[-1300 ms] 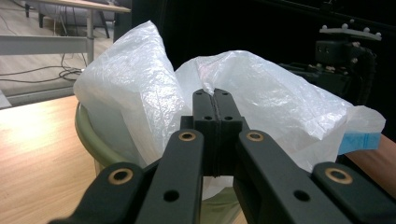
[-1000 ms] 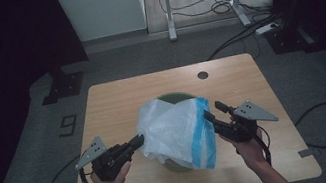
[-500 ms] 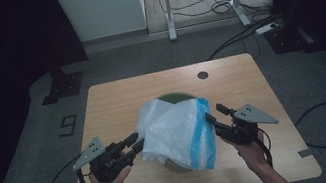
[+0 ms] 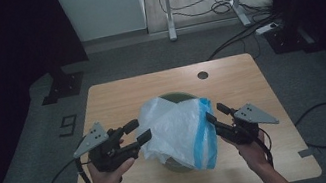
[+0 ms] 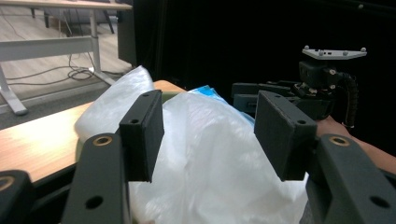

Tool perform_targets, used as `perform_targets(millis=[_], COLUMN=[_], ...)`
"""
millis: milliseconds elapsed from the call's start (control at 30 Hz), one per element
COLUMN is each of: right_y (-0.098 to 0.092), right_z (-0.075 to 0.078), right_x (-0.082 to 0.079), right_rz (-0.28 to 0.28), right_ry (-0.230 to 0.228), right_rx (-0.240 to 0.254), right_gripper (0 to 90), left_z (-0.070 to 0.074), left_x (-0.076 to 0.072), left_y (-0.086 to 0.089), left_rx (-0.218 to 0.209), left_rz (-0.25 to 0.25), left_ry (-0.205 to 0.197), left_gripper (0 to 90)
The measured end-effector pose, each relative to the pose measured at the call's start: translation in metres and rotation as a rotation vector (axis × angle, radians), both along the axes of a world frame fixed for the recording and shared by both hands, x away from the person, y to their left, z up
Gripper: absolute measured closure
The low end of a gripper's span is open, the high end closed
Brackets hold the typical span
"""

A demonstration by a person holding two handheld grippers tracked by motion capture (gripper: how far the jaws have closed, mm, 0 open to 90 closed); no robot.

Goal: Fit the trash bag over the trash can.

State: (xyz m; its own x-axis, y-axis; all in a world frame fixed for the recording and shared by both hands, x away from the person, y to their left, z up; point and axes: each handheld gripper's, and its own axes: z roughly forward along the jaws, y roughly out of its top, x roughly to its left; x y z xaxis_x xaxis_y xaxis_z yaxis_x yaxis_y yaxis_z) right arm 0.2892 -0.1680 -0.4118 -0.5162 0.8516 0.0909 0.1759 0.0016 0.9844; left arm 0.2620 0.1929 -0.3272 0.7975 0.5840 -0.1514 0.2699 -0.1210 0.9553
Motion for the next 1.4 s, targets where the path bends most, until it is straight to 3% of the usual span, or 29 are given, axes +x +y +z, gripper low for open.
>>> perform_targets(millis=[267, 367, 500, 600, 667, 733, 967, 1167, 1300, 1400], right_y=[-0.001, 0.000, -0.001, -0.002, -0.004, -0.006, -0.008, -0.007, -0.002, 0.000], right_z=[-0.001, -0.001, -0.002, -0.002, -0.002, -0.002, 0.000, 0.004, 0.008, 0.010], right_x=[-0.003, -0.004, -0.006, -0.007, -0.008, -0.010, -0.014, -0.018, -0.021, -0.021], right_rz=[-0.001, 0.000, 0.002, -0.002, -0.004, -0.008, -0.002, 0.012, 0.015, 0.033], right_ry=[-0.003, -0.007, -0.009, -0.009, -0.010, -0.013, -0.017, -0.033, -0.064, -0.061], right_rx=[0.000, -0.003, -0.002, 0.003, 0.007, 0.010, 0.023, 0.034, -0.008, 0.003], right_gripper=[47.3, 47.3, 47.3, 47.4, 47.4, 47.4, 47.2, 46.5, 46.2, 46.4], left_z=[-0.002, -0.011, -0.019, -0.023, -0.026, -0.028, -0.034, -0.039, -0.040, -0.039], left_x=[0.003, 0.006, 0.008, 0.007, 0.006, 0.005, 0.000, -0.001, -0.001, -0.002], left_y=[-0.030, -0.036, -0.037, -0.032, -0.026, -0.019, 0.001, 0.008, 0.010, 0.012], left_rx=[0.142, 0.187, 0.198, 0.147, 0.083, 0.017, -0.120, -0.135, -0.151, -0.166], left_rz=[-0.013, -0.024, -0.031, -0.017, -0.019, -0.025, -0.022, -0.020, -0.030, -0.031], left_ry=[0.051, 0.070, 0.061, 0.035, 0.025, 0.012, -0.012, -0.006, 0.001, 0.002], left_gripper=[39.8, 52.4, 75.8, 84.2, 87.7, 88.6, 89.4, 89.3, 89.3, 89.3])
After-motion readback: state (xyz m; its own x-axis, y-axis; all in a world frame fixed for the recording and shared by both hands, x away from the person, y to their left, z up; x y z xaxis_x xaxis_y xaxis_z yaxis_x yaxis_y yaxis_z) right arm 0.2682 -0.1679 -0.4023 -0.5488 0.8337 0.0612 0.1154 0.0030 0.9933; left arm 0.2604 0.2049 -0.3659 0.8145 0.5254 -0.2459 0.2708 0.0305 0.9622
